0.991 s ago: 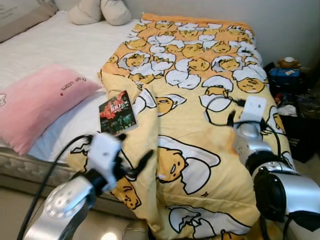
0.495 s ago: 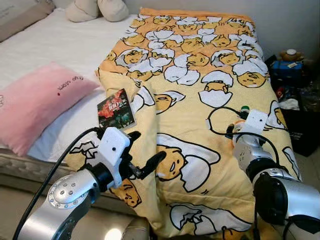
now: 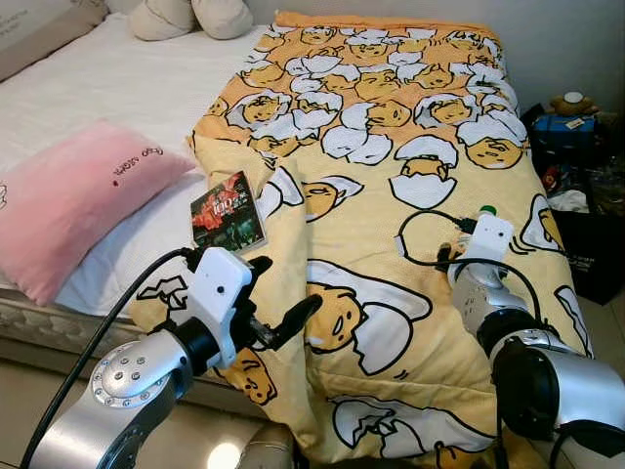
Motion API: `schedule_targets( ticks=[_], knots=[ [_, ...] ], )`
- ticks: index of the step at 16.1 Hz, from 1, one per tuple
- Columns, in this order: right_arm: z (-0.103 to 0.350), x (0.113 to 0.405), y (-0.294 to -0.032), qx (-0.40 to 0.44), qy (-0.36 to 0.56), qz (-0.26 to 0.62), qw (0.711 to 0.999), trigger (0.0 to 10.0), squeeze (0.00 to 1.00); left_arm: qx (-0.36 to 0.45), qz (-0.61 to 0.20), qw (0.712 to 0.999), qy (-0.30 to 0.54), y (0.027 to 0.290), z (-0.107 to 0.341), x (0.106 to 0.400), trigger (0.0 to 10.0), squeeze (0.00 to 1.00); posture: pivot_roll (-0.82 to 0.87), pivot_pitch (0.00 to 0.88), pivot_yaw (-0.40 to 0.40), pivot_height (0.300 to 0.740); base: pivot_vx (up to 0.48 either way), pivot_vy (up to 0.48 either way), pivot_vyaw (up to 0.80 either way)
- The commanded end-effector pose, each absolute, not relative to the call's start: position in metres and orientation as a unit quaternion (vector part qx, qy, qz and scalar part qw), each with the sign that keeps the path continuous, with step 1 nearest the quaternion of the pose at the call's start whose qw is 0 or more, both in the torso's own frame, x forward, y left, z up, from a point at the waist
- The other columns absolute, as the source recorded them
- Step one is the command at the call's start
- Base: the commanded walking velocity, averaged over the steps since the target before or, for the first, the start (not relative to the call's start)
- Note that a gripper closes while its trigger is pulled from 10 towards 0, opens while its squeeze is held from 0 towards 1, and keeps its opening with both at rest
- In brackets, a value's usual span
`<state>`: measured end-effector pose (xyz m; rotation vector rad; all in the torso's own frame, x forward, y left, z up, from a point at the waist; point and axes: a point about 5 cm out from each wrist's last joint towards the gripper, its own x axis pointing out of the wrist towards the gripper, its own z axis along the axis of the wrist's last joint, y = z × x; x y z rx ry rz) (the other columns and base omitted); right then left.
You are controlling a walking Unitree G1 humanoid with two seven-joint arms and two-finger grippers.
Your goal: Clean up the room
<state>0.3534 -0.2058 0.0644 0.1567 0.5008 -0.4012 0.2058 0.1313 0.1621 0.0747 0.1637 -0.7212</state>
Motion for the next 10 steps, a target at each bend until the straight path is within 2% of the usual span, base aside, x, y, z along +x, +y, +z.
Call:
schedule_targets(
  ticks=[1, 5, 10],
  knots=[
    [0.065, 0.354, -0.206, 0.063, 0.24, -0.192, 0.949, 0.0, 0.0, 0.039, -0.35, 0.933, 0.076, 0.132, 0.165, 0.206, 10.0, 0.0, 0.35, 0.053, 0.054, 0.711, 0.0, 0.0, 0.0],
    [0.072, 0.359, -0.203, 0.053, 0.22, -0.184, 0.956, 0.0, 0.0, 0.038, -0.348, 0.933, 0.077, 0.132, 0.164, 0.21, 10.0, 0.0, 0.34, 0.049, 0.05, 0.711, 0.0, 0.0, 0.0],
    [0.099, 0.374, -0.193, 0.039, 0.143, -0.164, 0.975, 0.0, 0.0, 0.038, -0.367, 0.925, 0.088, 0.126, 0.153, 0.204, 10.0, 0.0, 0.32, 0.038, 0.034, 0.711, 0.0, 0.0, 0.0]
  ],
)
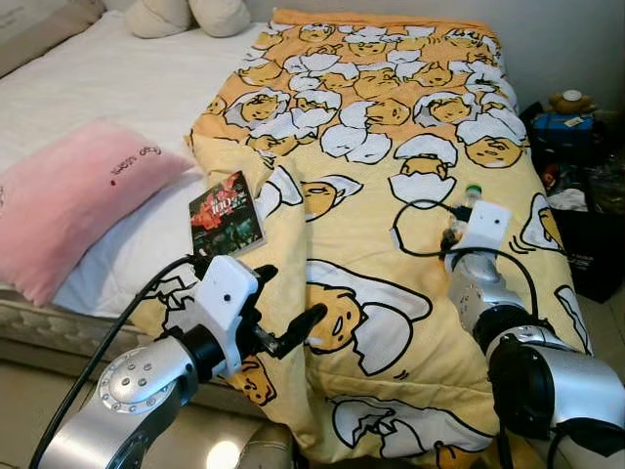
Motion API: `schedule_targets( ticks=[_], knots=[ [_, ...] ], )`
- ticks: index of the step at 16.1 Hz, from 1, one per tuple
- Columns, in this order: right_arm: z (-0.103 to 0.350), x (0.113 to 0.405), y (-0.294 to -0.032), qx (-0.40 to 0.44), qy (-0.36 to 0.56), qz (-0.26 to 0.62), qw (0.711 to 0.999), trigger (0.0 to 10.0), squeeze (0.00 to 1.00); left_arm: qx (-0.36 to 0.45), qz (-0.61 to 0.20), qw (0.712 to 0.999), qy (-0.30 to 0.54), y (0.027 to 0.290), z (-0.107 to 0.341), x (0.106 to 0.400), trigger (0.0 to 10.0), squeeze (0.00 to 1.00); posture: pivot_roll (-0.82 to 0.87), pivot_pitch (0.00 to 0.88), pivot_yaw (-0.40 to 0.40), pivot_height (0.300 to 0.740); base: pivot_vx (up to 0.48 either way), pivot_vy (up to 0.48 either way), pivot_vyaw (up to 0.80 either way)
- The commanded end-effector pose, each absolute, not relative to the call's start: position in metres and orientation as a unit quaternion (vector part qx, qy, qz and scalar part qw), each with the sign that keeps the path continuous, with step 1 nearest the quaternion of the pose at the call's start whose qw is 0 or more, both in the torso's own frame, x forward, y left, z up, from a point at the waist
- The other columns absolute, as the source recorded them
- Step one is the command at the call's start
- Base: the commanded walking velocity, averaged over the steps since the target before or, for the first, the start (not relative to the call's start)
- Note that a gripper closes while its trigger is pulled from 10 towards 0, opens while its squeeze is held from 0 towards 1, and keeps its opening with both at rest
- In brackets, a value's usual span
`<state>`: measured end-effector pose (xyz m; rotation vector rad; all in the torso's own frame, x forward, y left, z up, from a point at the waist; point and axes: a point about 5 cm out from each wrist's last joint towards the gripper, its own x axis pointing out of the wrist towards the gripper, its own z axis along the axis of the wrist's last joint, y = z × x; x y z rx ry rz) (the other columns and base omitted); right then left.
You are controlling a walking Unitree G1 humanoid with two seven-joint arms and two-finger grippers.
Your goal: Clean up the room
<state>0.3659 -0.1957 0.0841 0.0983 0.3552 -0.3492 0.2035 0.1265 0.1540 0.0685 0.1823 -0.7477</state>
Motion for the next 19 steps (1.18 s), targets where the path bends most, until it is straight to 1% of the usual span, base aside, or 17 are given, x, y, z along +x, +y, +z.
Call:
schedule_targets(
  ticks=[1, 4, 6, 7, 9, 11, 13, 15, 17, 18, 19],
  knots=[
    [0.101, 0.375, -0.192, 0.036, 0.137, -0.162, 0.977, 0.0, 0.0, 0.037, -0.367, 0.925, 0.088, 0.126, 0.153, 0.205, 10.0, 0.0, 0.32, 0.037, 0.033, 0.711, 0.0, 0.0, 0.0],
    [0.127, 0.386, -0.185, 0.009, 0.066, -0.154, 0.986, 0.0, 0.0, 0.047, -0.351, 0.932, 0.081, 0.125, 0.149, 0.214, 10.0, 0.0, 0.29, 0.0, 0.012, 0.711, 0.0, 0.0, 0.0],
    [0.14, 0.389, -0.184, -0.005, 0.023, -0.149, 0.988, 0.0, 0.0, 0.041, -0.307, 0.948, 0.072, 0.13, 0.144, 0.225, 10.0, 0.0, 0.25, 0.0, 0.001, 0.711, 0.0, 0.0, 0.0],
    [0.149, 0.388, -0.184, -0.02, -0.024, -0.145, 0.989, 0.0, 0.0, 0.017, -0.233, 0.97, 0.066, 0.142, 0.139, 0.237, 10.0, 0.0, 0.22, 0.0, -0.006, 0.711, 0.0, 0.0, 0.0],
    [0.155, 0.383, -0.188, -0.034, -0.072, -0.147, 0.986, 0.0, 0.0, 0.001, -0.155, 0.986, 0.061, 0.157, 0.13, 0.252, 10.0, 0.0, 0.17, 0.0, -0.019, 0.711, 0.0, 0.0, 0.0],
    [0.153, 0.376, -0.194, -0.042, -0.092, -0.153, 0.983, 0.0, 0.0, -0.004, -0.13, 0.99, 0.057, 0.162, 0.126, 0.261, 10.0, 0.0, 0.13, 0.0, -0.022, 0.711, 0.0, 0.0, 0.0],
    [0.144, 0.358, -0.198, -0.057, -0.115, -0.156, 0.979, 0.0, 0.0, -0.003, -0.102, 0.994, 0.045, 0.167, 0.123, 0.273, 10.0, 0.0, 0.09, 0.0, -0.019, 0.711, 0.0, 0.0, 0.0],
    [0.13, 0.342, -0.195, -0.061, -0.112, -0.143, 0.981, 0.0, 0.0, -0.005, -0.083, 0.996, 0.04, 0.172, 0.121, 0.278, 10.0, 0.0, 0.06, 0.0, -0.017, 0.711, 0.0, 0.0, 0.0],
    [0.106, 0.312, -0.191, -0.059, -0.085, -0.119, 0.987, 0.0, 0.0, -0.014, -0.074, 0.996, 0.037, 0.176, 0.119, 0.277, 10.0, 0.0, 0.04, 0.0, -0.01, 0.711, 0.0, 0.0, 0.0],
    [0.1, 0.305, -0.19, -0.055, -0.075, -0.113, 0.989, 0.0, 0.0, -0.015, -0.073, 0.997, 0.037, 0.177, 0.118, 0.276, 10.0, 0.0, 0.04, 0.0, -0.009, 0.711, 0.0, 0.0, 0.0],
    [0.088, 0.289, -0.187, -0.032, -0.056, -0.094, 0.993, 0.0, 0.0, -0.017, -0.072, 0.997, 0.035, 0.179, 0.118, 0.274, 10.0, 0.0, 0.02, 0.0, -0.003, 0.711, 0.0, 0.0, 0.0]
  ],
)
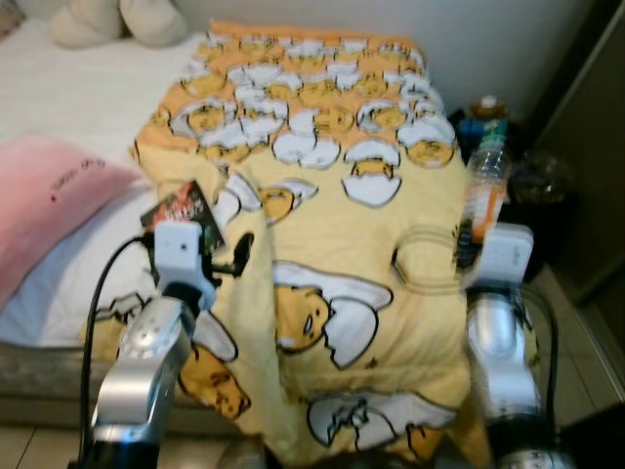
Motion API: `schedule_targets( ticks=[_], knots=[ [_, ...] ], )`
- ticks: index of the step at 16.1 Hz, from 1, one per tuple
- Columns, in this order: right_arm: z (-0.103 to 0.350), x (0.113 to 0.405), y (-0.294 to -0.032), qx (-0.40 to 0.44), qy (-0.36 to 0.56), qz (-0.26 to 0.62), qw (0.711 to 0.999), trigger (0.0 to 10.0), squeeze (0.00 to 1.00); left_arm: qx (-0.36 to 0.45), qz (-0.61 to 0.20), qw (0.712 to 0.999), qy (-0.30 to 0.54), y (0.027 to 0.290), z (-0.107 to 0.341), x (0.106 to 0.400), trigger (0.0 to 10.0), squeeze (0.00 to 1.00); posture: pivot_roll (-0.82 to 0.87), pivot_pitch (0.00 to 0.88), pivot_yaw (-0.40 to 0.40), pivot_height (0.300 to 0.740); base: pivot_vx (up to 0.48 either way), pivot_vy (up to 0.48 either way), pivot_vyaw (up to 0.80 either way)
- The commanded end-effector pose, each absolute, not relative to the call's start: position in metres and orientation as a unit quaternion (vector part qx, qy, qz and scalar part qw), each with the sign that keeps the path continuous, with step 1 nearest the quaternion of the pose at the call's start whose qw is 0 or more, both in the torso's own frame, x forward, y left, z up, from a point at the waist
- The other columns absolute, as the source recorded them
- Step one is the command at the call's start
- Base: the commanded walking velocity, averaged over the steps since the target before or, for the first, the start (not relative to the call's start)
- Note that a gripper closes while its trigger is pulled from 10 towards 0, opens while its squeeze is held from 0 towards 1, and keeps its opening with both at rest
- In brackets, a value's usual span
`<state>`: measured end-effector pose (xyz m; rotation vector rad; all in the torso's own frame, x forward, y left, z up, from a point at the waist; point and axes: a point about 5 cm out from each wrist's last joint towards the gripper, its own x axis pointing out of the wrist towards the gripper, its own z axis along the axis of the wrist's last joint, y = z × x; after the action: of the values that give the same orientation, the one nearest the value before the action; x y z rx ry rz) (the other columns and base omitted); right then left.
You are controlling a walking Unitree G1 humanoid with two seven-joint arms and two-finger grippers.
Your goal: Clean up the room
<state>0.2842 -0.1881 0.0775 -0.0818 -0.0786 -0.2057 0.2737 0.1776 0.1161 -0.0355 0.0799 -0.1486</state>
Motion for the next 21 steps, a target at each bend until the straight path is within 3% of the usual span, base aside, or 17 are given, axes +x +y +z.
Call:
schedule_targets(
  ticks=[1, 3, 6, 11, 16, 21],
  knots=[
    [0.085, 0.283, -0.187, -0.026, -0.051, -0.087, 0.995, 0.0, 0.0, -0.017, -0.072, 0.997, 0.034, 0.179, 0.117, 0.273, 10.0, 0.0, 0.02, 0.0, -0.001, 0.711, 0.0, 0.0, 0.0],
    [0.061, 0.256, -0.183, 0.01, 0.004, -0.052, 0.999, 0.0, 0.0, -0.027, -0.083, 0.995, 0.045, 0.171, 0.108, 0.261, 10.0, 0.0, 0.0, 0.0, 0.016, 0.711, 0.0, 0.0, 0.0],
    [0.054, 0.246, -0.173, 0.006, 0.017, -0.046, 0.999, 0.0, 0.0, -0.024, -0.097, 0.993, 0.056, 0.162, 0.1, 0.27, 10.0, 0.0, -0.04, 0.0, 0.057, 0.711, 0.0, 0.0, 0.0],
    [0.062, 0.26, -0.168, 0.013, 0.014, -0.028, 0.999, 0.0, 0.0, -0.019, -0.112, 0.992, 0.05, 0.156, 0.104, 0.282, 10.0, 0.0, -0.07, 0.0, 0.083, 0.711, 0.0, 0.0, 0.0],
    [0.069, 0.283, -0.177, 0.015, 0.022, -0.022, 0.999, 0.0, 0.0, -0.028, -0.1, 0.993, 0.055, 0.146, 0.096, 0.278, 10.0, 0.0, -0.05, 0.0, 0.057, 0.711, -0.268, 0.401, 0.0],
    [0.068, 0.294, -0.173, 0.013, 0.034, -0.003, 0.999, 0.0, 0.0, -0.026, -0.081, 0.995, 0.051, 0.149, 0.096, 0.276, 10.0, 0.0, -0.01, 0.0, 0.029, 0.711, -0.258, 0.409, 0.8]
  ],
)
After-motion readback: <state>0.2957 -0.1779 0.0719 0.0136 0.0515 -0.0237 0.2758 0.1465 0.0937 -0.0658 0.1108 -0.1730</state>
